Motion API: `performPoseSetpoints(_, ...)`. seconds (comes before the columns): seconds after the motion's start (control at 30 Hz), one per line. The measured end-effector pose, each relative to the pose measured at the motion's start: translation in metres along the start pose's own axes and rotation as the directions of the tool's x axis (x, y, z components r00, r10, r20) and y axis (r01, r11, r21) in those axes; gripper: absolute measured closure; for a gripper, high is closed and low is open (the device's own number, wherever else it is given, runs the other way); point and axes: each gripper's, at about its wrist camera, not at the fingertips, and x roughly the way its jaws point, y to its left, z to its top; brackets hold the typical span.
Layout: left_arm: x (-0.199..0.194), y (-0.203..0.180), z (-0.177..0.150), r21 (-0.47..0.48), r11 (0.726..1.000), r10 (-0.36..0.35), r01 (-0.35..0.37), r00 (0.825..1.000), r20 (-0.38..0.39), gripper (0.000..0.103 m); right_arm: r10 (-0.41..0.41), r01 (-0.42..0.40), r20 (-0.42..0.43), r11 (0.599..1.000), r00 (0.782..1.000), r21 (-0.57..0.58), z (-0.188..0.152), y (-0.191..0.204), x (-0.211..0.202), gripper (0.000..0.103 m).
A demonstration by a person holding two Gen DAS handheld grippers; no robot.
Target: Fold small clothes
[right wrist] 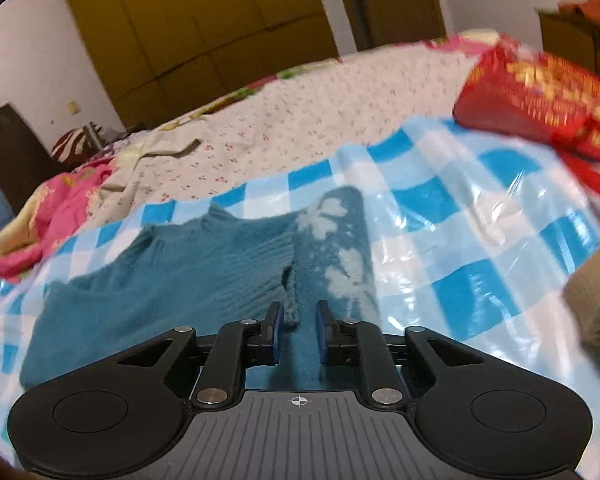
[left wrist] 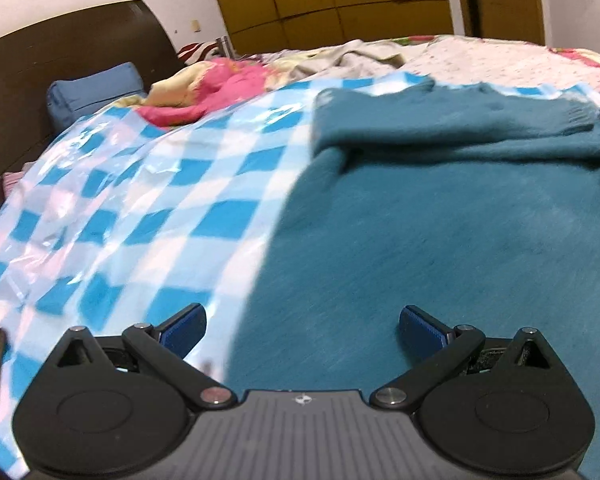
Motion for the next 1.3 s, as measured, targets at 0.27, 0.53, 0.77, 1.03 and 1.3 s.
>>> performPoseSetpoints(0.27,-0.026,0.036,-0.020,0.004,0.999,-0.043,0.043,0.998,-0.052,0.000,0.088,-0.102,-0.133,0.989,0.987,-0.106,-0.054,-0.015,-0.094,0.082)
performPoseSetpoints(0.53,-0.043,0.052,-0.032,0.035,0.987,-0.150,0.154,0.984,-0.101,0.000,0.083,-0.110,-0.302,0.991,0.950,-0.075,-0.118,-0.044,-0.141,0.080)
performPoseSetpoints(0.77,-0.052,0.050,-0.032,0.072,0.969,-0.230,0.238,0.968,-0.103,0.000,0.087,-0.097,-0.305,0.995,0.948,-0.017,-0.137,-0.061,-0.162,0.080)
performPoseSetpoints(1.03,-0.046,0.052,-0.035,0.098,0.950,-0.280,0.295,0.949,-0.143,0.000,0.121,-0.113,-0.389,0.993,0.913,0.044,-0.156,-0.072,-0.159,0.070)
performPoseSetpoints(1.3,-0.036,0.057,-0.033,0.017,0.920,-0.381,0.392,0.902,-0.203,0.008,0.183,-0.181,-0.398,0.982,0.899,0.043,-0.159,-0.068,-0.154,0.068)
